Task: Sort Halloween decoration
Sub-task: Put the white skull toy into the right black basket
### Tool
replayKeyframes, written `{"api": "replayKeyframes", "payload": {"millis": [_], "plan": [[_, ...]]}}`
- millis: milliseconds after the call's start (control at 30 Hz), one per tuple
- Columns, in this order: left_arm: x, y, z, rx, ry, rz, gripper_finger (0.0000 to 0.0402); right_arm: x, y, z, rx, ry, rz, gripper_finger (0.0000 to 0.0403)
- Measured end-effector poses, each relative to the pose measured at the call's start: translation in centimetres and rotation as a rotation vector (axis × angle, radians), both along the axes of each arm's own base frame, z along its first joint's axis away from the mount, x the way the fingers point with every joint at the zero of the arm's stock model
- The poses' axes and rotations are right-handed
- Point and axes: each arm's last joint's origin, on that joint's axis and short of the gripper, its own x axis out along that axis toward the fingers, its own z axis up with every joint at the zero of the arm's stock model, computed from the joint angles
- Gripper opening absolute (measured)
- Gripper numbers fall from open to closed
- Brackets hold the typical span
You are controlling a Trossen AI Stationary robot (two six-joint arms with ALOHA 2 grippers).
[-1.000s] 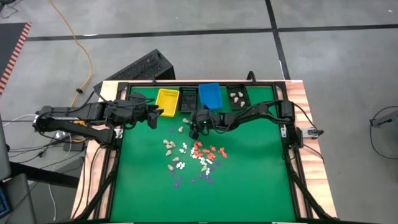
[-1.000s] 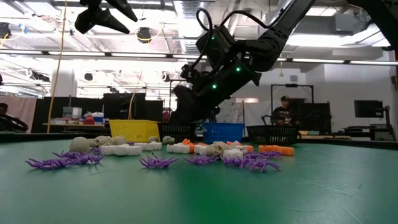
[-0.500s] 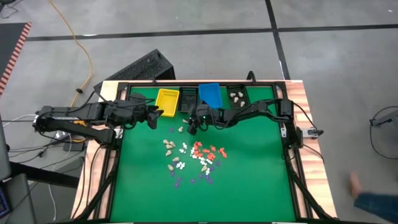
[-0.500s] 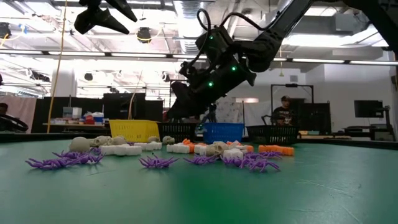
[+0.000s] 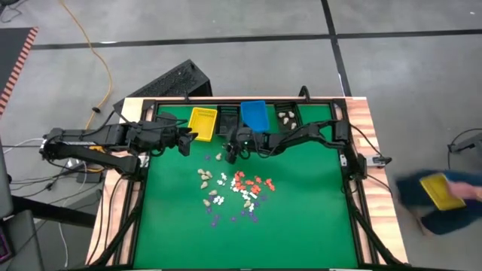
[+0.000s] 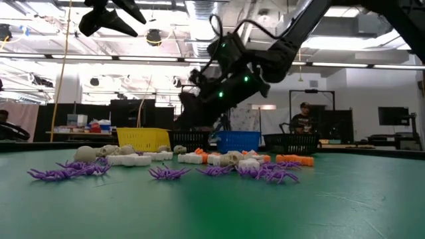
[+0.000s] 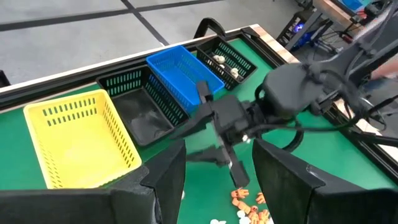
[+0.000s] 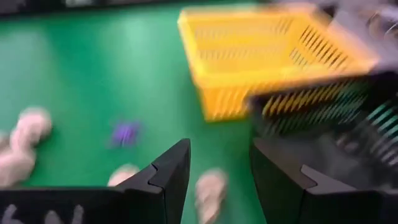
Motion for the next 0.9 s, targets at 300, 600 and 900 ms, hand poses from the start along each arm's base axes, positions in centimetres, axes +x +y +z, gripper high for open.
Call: {"api": "replayKeyframes", "payload": {"millis": [300,600,900], "plan": [[0.0,0.0,-0.1,-0.002,0.003,0.011,0.0176,2.4,0.1,-0.1,-0.005,0.045,0.028,0.0191],[-0.1,0.0,-0.1,0.005,0.009,0.010,0.0176,2.5,0.1,-2.0,0.031,0.148,0.010,0.0191],[-0.1,0.1,-0.1,0.009,0.009,0.019,0.0176,2.0,-0.4,-2.5,0.044,0.213,-0.020,0.0191]]}}
